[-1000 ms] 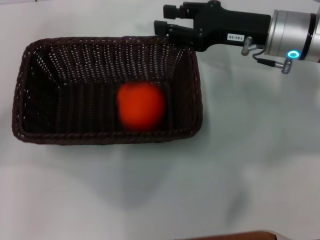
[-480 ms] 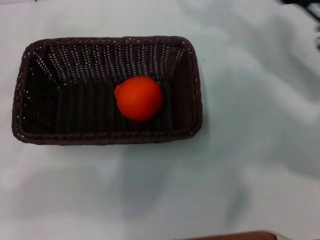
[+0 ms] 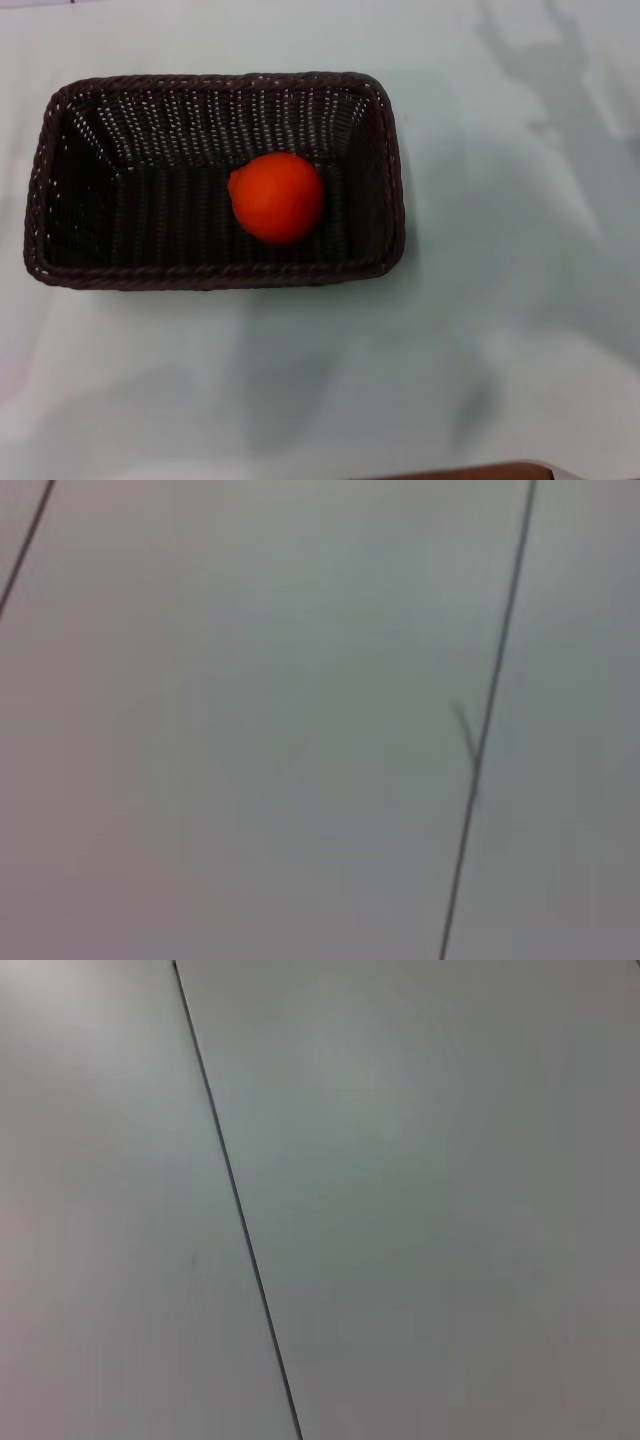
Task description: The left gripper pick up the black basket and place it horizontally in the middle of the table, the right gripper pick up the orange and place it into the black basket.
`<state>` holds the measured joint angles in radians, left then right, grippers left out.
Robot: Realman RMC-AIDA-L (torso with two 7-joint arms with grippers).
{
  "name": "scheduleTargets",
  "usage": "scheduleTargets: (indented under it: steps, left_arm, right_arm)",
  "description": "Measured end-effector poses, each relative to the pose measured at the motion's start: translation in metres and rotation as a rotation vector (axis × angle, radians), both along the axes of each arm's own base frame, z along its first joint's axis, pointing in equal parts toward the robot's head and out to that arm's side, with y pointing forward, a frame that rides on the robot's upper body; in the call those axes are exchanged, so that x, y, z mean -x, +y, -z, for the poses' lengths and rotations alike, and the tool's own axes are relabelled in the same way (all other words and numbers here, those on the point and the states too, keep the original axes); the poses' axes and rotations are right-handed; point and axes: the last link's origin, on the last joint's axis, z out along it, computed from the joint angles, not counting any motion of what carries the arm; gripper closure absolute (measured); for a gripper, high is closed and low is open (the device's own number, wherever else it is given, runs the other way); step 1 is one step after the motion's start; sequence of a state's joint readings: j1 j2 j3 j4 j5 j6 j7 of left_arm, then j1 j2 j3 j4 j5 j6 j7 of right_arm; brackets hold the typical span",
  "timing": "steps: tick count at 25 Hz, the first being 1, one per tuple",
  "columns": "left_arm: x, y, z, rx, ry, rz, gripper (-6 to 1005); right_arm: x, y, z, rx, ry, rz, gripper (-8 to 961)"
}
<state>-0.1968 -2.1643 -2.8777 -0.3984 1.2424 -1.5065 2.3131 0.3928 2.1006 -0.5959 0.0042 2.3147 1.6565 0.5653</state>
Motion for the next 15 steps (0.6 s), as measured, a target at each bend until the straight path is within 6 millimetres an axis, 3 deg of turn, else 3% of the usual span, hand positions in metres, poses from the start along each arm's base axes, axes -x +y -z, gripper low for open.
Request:
scheduleTargets:
  steps: [8, 15]
  left_arm:
    - [0.013, -0.006, 0.012, 0.028, -0.013, -0.094, 99]
    - [0.004, -0.008, 0.015, -0.008, 0.168, -0.046, 99]
  right_arm:
    - [0.008, 0.003, 0.002, -0.004, 0.011, -0.031, -2]
    - [0.014, 0.010, 0.000, -0.009, 0.013, -0.053, -2]
